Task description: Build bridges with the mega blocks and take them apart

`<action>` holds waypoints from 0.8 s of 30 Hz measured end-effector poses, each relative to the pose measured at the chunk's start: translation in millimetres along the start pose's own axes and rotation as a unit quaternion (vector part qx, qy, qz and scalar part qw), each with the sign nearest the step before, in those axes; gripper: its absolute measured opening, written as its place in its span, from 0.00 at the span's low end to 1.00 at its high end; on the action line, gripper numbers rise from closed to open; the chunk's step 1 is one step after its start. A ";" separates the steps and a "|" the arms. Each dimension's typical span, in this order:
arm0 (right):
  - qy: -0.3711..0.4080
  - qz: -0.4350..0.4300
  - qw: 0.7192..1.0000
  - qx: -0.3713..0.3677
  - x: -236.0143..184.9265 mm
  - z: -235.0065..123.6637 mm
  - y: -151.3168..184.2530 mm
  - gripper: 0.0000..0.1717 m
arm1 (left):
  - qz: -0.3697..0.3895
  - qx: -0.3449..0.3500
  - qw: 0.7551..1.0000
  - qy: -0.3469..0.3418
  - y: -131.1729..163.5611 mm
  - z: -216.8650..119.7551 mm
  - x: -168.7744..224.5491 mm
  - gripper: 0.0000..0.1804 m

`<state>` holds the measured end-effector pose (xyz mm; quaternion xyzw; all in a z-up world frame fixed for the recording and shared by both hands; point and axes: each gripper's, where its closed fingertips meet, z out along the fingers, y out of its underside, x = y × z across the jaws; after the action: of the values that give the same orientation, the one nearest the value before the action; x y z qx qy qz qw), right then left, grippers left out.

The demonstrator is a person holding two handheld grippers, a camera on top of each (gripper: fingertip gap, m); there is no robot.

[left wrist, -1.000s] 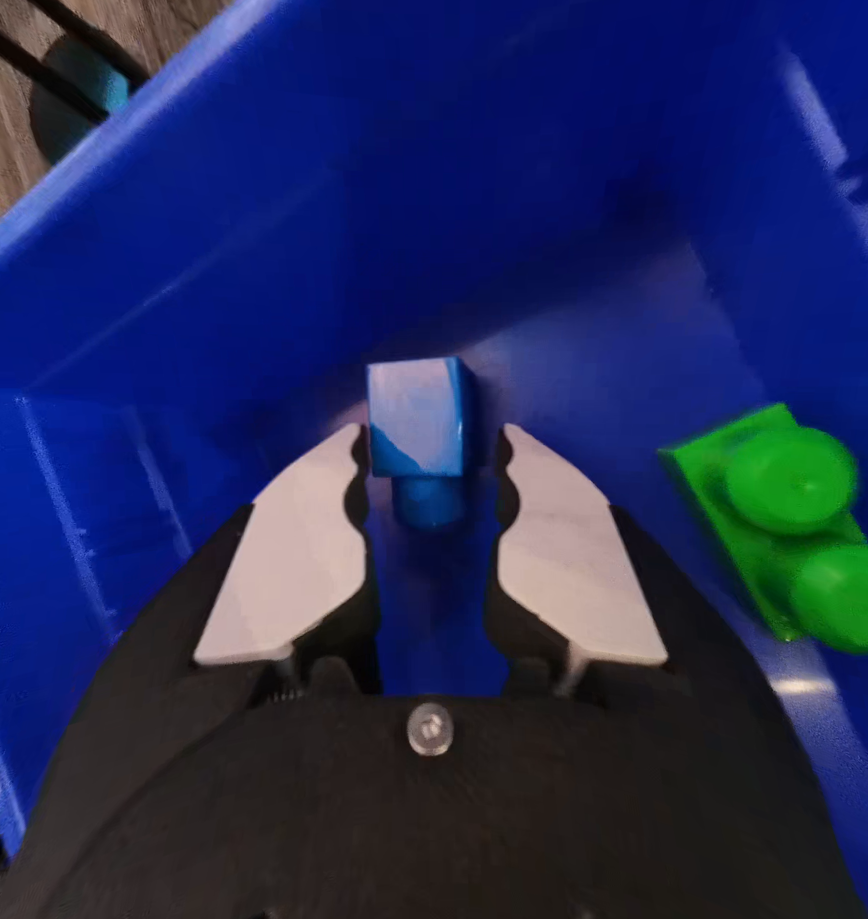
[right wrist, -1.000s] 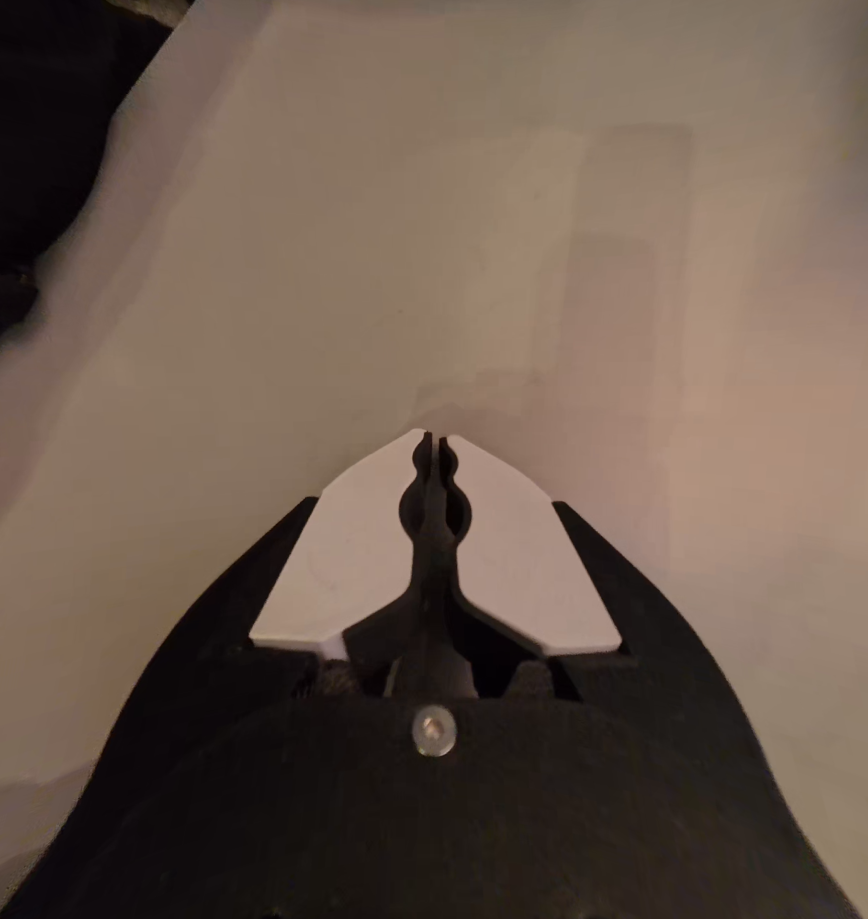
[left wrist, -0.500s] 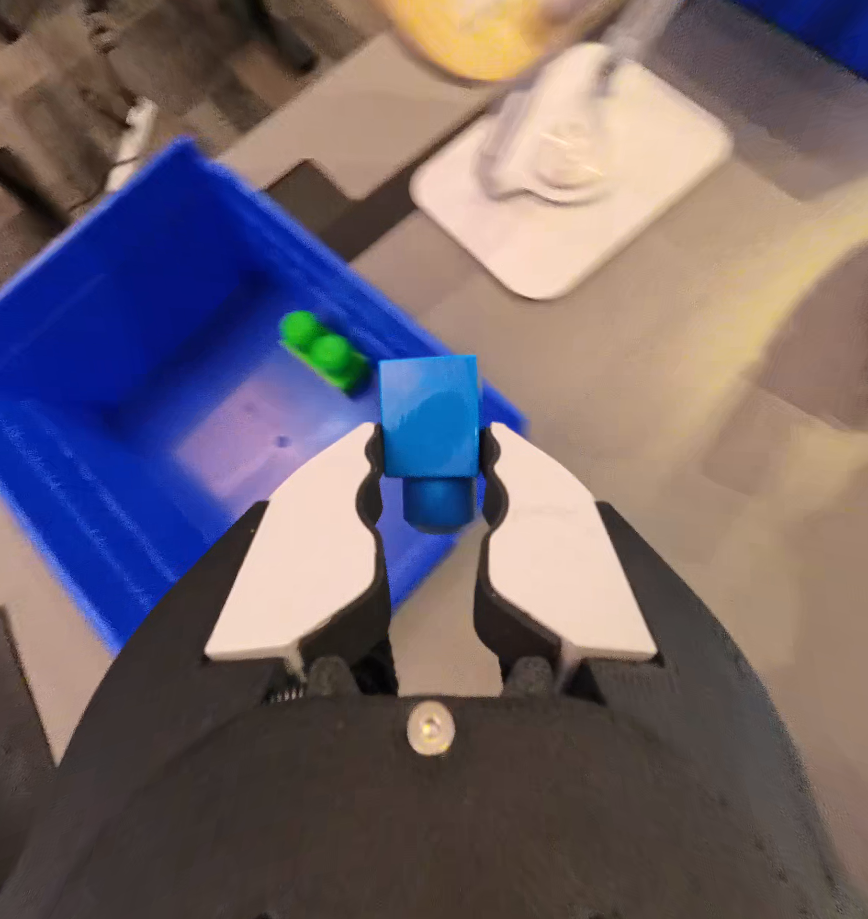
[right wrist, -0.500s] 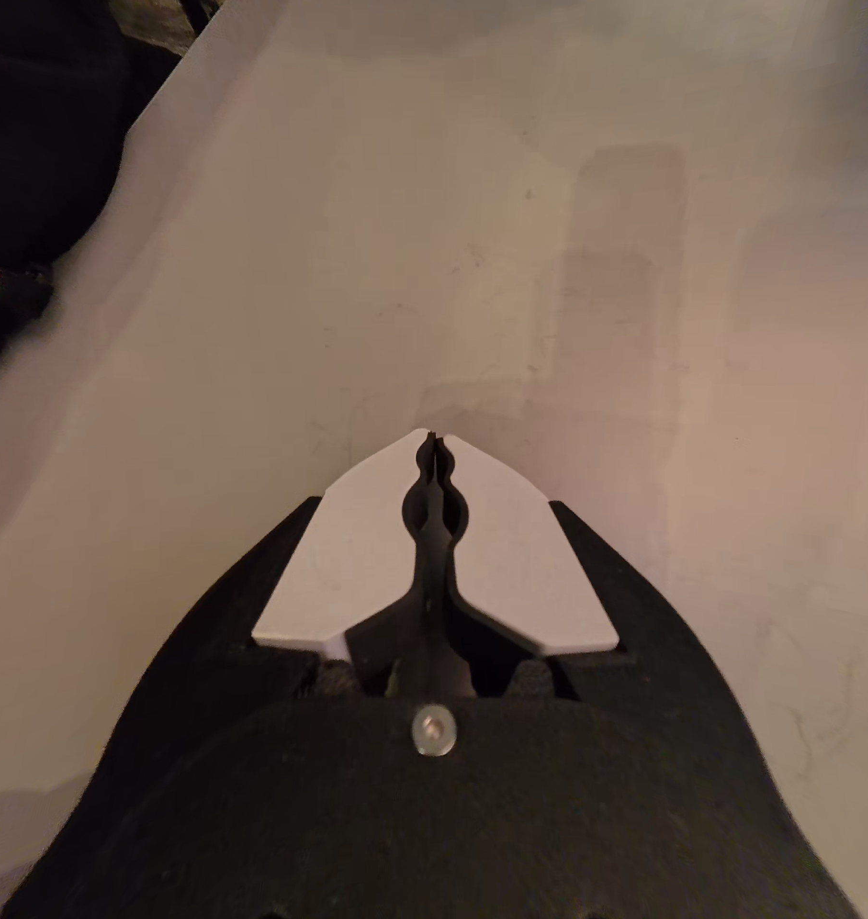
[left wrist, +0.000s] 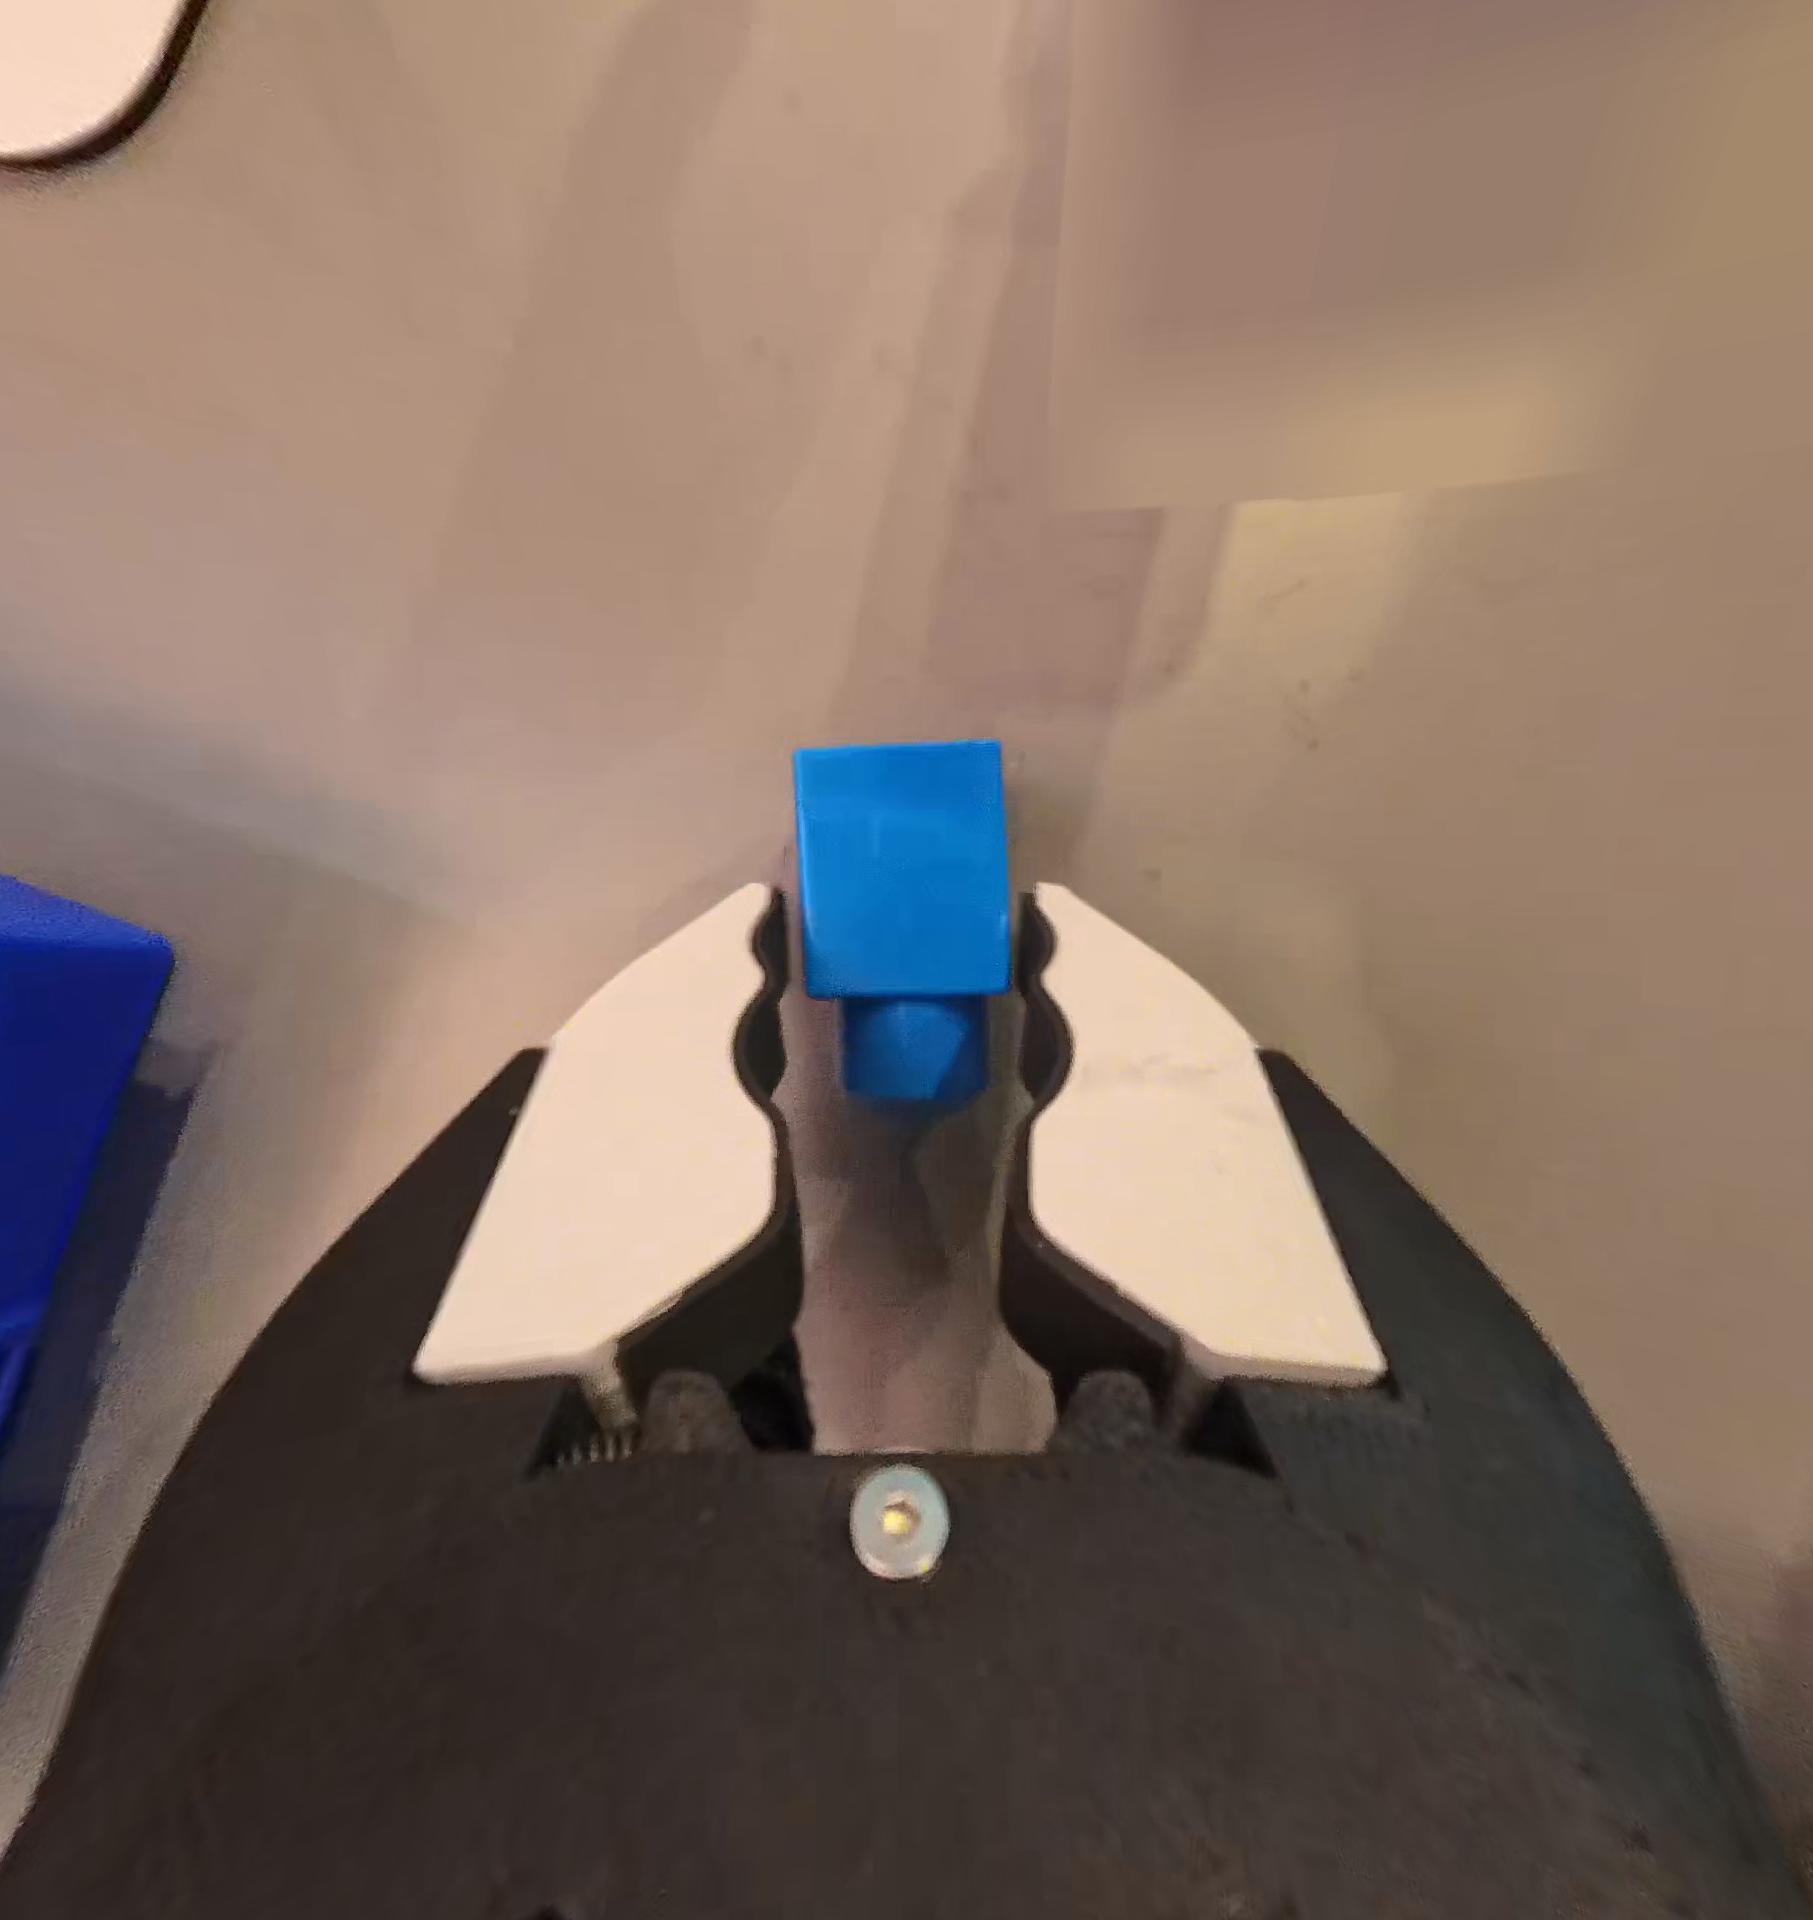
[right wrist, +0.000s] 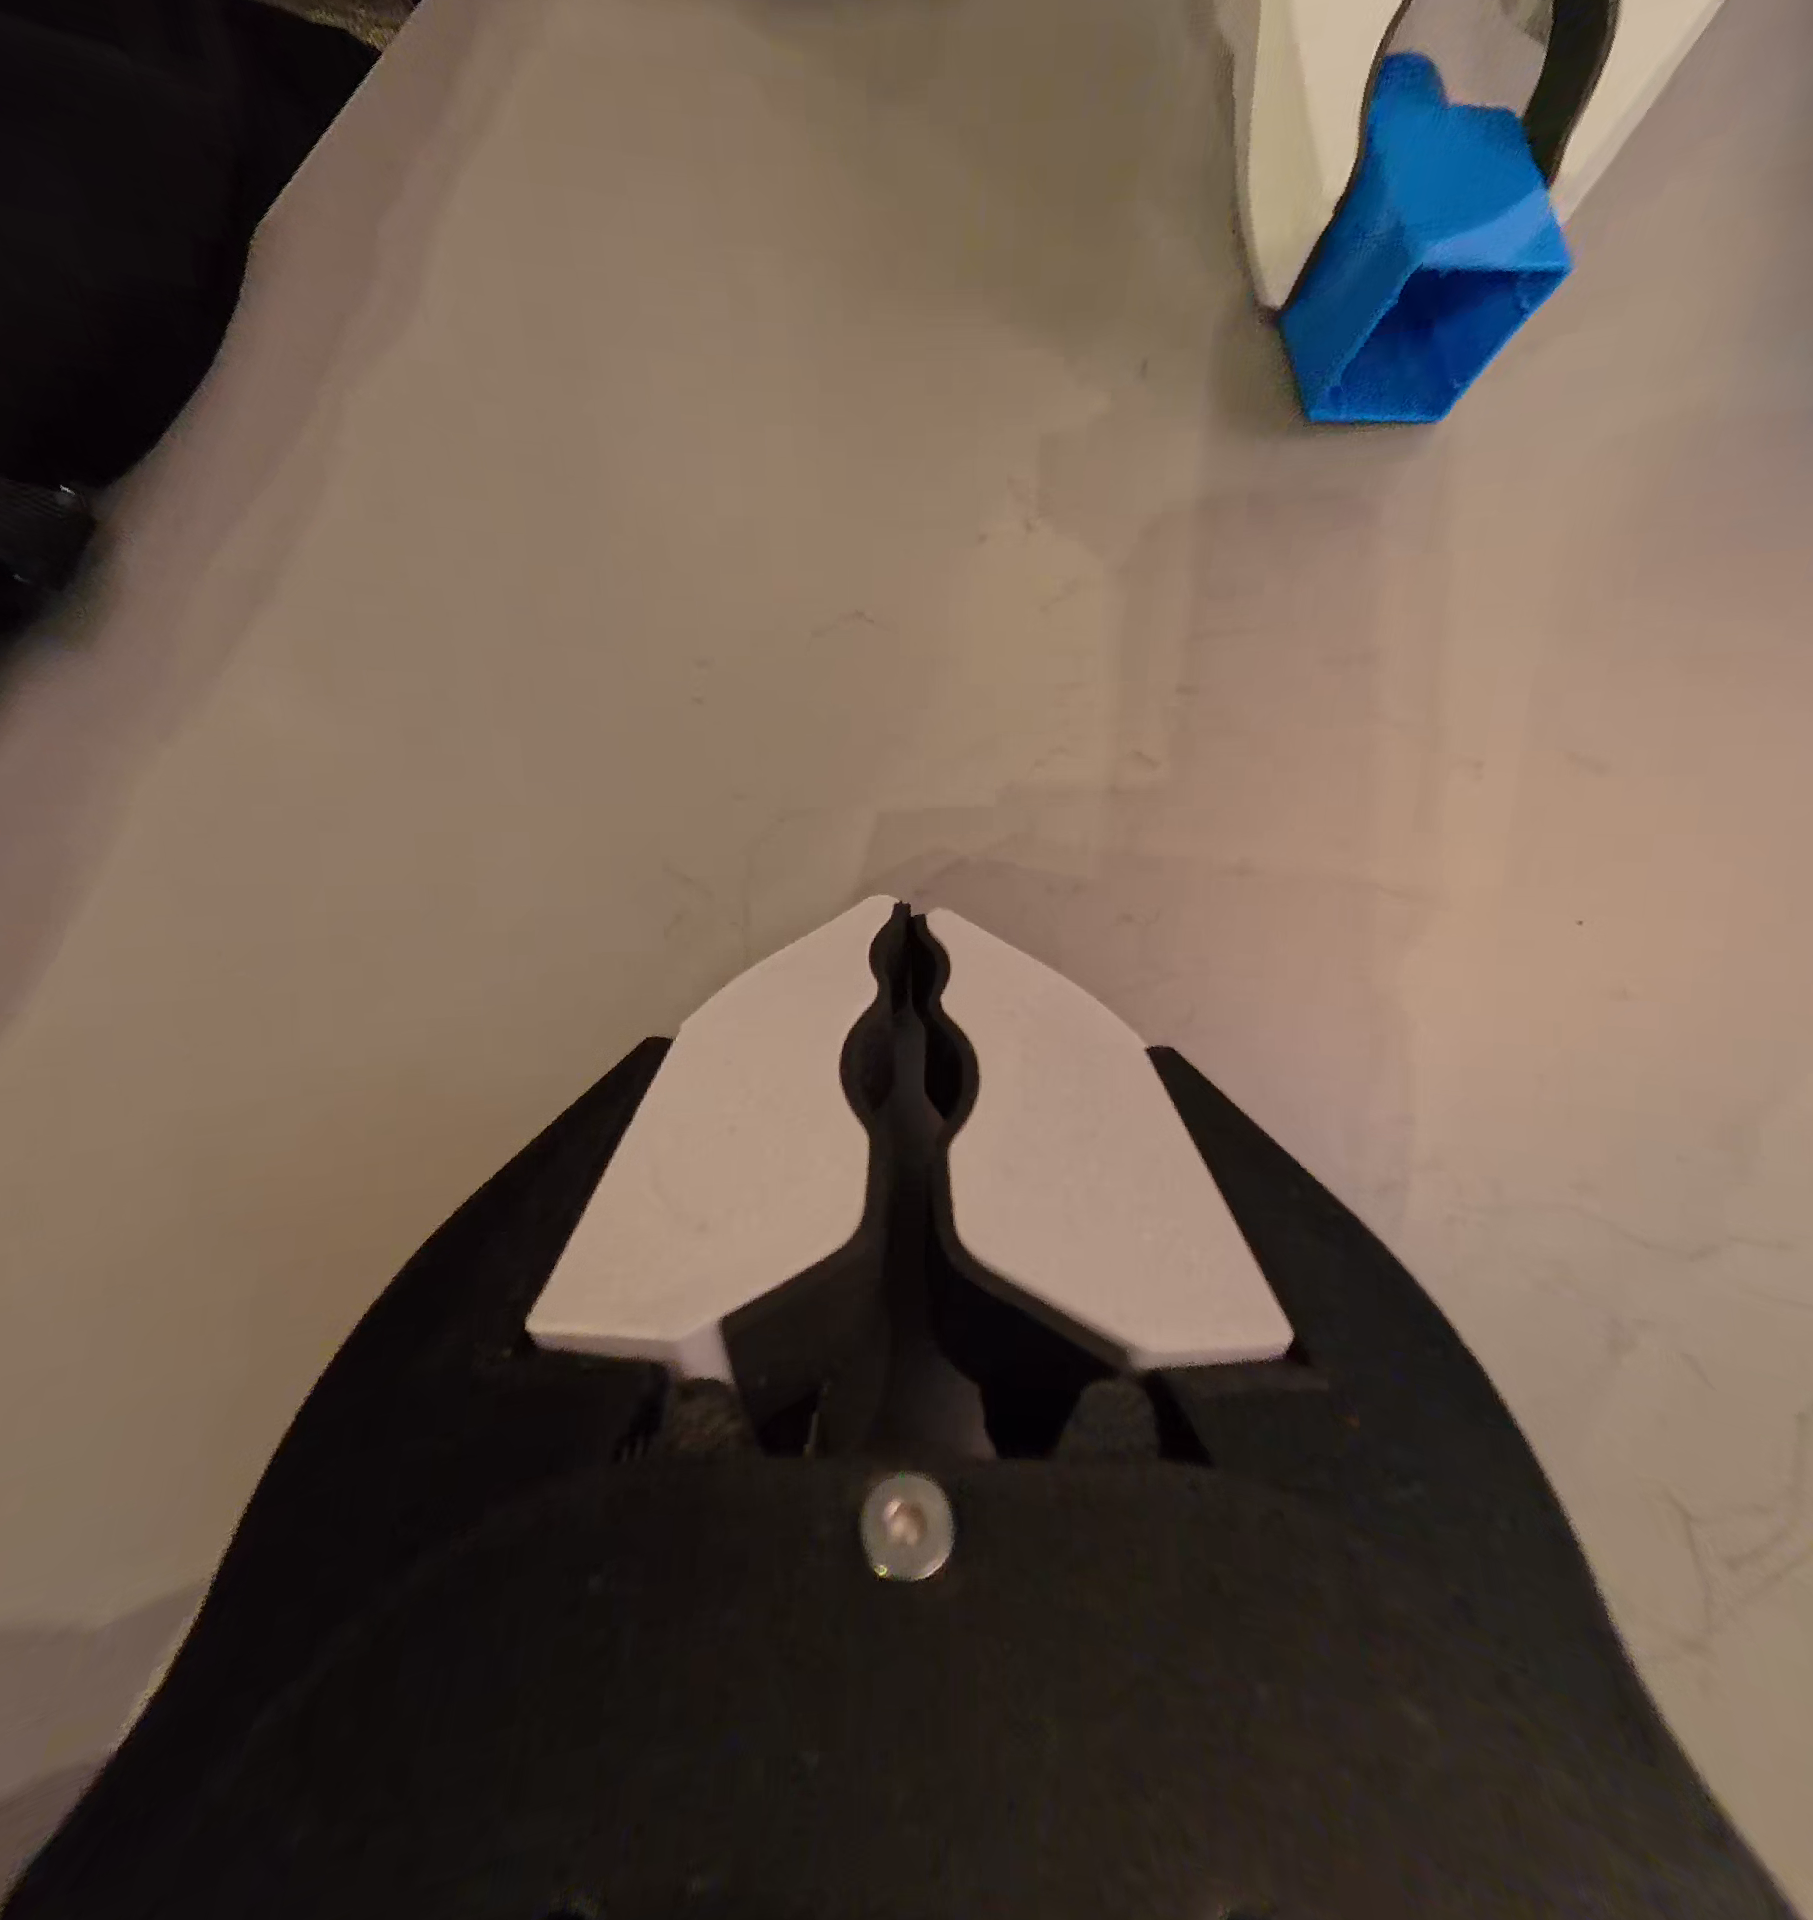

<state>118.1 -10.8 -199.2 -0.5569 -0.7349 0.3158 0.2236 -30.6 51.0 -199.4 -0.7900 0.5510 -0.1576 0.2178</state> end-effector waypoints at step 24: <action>-0.014 0.009 1.000 0.014 -1.7 -2.8 -1.1 0.00 | 0.253 -0.343 0.898 -0.108 95.5 -123.4 -223.0 0.20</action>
<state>119.7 -12.1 -196.4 -0.5558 -0.7287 0.3357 0.2176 -244.0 211.0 -145.3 -0.6618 0.7252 0.1884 0.0238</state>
